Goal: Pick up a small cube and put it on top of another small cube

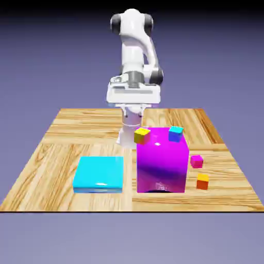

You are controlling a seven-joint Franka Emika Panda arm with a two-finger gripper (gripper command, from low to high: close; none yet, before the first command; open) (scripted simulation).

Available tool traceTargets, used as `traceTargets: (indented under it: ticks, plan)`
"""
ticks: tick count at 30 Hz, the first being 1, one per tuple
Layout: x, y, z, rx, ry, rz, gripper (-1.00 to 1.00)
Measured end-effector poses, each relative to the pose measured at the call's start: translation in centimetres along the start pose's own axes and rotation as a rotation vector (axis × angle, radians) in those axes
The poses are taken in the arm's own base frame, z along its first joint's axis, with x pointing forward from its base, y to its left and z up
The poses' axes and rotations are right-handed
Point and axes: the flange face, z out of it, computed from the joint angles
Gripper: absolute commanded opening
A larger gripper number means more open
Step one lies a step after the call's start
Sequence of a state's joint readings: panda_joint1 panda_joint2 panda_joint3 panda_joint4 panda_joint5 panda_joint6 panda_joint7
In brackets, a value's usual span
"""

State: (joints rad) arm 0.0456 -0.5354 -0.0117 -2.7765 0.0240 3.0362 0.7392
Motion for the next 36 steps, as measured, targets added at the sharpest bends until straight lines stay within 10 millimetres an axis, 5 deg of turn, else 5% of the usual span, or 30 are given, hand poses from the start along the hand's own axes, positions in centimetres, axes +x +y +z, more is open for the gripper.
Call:
traceTargets:
  ticks: [8, 17, 29, 31, 34, 35, 36]
  plan:
    - [-7.1, -7.1, 8.2, -0.148, -0.283, -0.331, 0.00]
    - [-20.0, -12.4, 15.6, -0.313, -0.584, -0.746, 0.00]
    - [-38.6, -13.6, 21.0, -0.503, -0.908, -1.257, 0.00]
    - [-38.6, -13.3, 20.9, -0.519, -0.910, -1.287, 0.00]
    - [-40.9, -8.6, 25.0, -0.519, -0.909, -1.287, 0.00]
    - [-41.0, -8.4, 25.2, -0.519, -0.909, -1.287, -1.00]
    - [-41.0, -8.4, 25.2, -0.519, -0.909, -1.287, -1.00]
